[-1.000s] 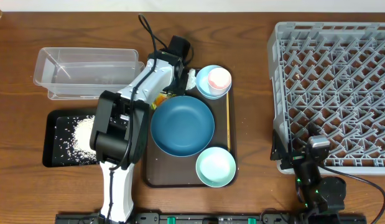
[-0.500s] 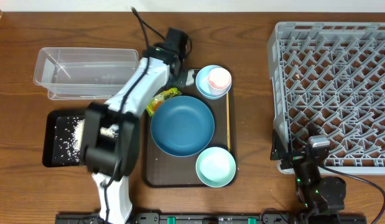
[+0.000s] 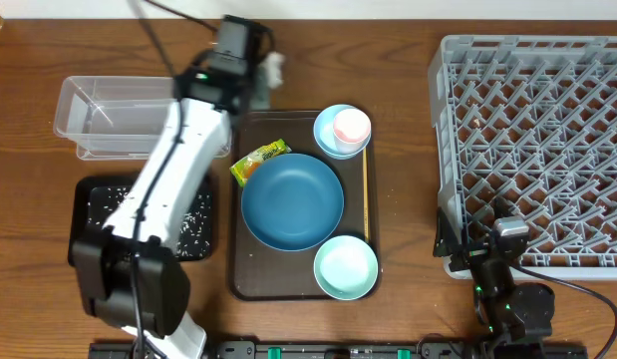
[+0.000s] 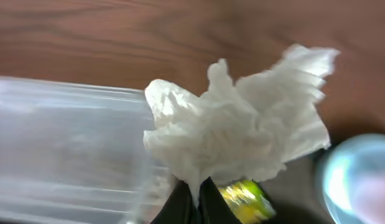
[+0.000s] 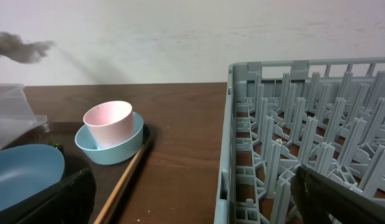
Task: Sort waste into correct bins and load items into the dishwasher rack
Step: 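Drop the tissue into the clear plastic bin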
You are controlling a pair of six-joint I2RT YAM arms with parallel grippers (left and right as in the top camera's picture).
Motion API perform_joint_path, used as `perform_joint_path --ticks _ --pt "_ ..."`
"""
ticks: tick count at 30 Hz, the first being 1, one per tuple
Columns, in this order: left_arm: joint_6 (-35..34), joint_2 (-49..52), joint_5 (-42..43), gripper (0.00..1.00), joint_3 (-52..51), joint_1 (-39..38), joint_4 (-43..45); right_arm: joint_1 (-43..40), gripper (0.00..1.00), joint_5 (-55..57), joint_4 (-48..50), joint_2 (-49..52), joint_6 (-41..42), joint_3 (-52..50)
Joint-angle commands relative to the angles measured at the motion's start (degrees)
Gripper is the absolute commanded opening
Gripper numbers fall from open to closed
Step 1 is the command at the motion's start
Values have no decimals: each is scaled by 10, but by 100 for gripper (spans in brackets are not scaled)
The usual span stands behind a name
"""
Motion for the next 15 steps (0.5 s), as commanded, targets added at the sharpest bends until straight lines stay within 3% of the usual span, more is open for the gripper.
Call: perform_joint_path --ticks 1,6,7,8,9,15 --pt "-66 -10 -59 6 5 50 6 -6 99 2 -2 -4 -6 -1" --pt "-79 9 -59 10 3 112 13 -6 99 2 -2 -4 -6 -1" --pt "-87 9 -59 23 1 121 13 -6 99 2 -2 -3 -6 -1" --pt "-97 10 -58 46 -1 130 13 -6 99 2 -2 -3 -6 -1" --pt "-106 10 -58 55 -3 137 10 -6 99 2 -2 -3 -6 -1" --pt "-111 9 -5 55 -3 146 -10 -6 99 2 -2 -3 -6 -1"
